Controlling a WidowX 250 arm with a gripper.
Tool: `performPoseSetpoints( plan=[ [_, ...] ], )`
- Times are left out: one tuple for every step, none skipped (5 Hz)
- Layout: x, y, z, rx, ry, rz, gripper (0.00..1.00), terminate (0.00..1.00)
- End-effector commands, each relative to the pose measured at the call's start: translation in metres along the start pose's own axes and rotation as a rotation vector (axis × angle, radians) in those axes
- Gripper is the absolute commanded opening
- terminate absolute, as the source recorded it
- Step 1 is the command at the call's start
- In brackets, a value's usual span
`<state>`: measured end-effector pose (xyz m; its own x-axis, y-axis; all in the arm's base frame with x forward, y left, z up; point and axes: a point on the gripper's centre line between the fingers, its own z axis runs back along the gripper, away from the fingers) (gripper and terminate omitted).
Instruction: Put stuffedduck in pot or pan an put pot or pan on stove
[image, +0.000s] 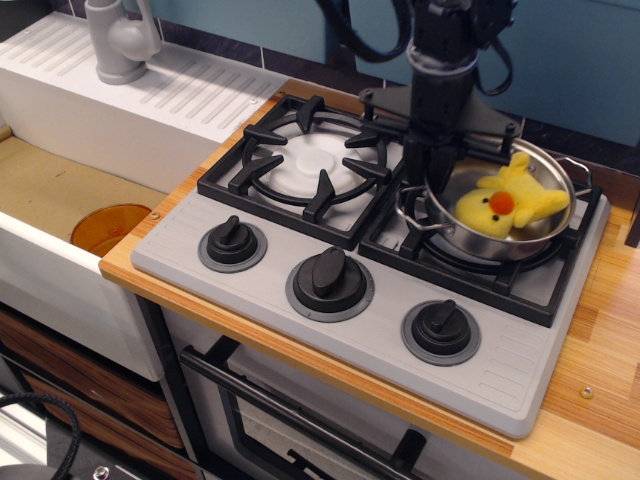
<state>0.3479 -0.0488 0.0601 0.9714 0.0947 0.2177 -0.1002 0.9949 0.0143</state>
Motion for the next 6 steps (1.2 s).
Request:
performPoseSetpoints(
  plan=[
    [0.014,-0.004,0.044,0.019,0.001,-0.007,0.0,0.0],
    [0.015,0.002,0.063,0.036,0.035,-0.016,0.0,0.0],
    [0.015,0.021,0.074,0.053,0.055,-0.057,0.0,0.0],
    [0.017,0.038,0.077,0.047,0.064,-0.083,0.0,0.0],
    [0.023,0.058,0.07,0.037,0.054,-0.111,0.0,0.0],
    [0.031,0.079,0.064,0.025,0.044,-0.143,0.0,0.0]
  ],
)
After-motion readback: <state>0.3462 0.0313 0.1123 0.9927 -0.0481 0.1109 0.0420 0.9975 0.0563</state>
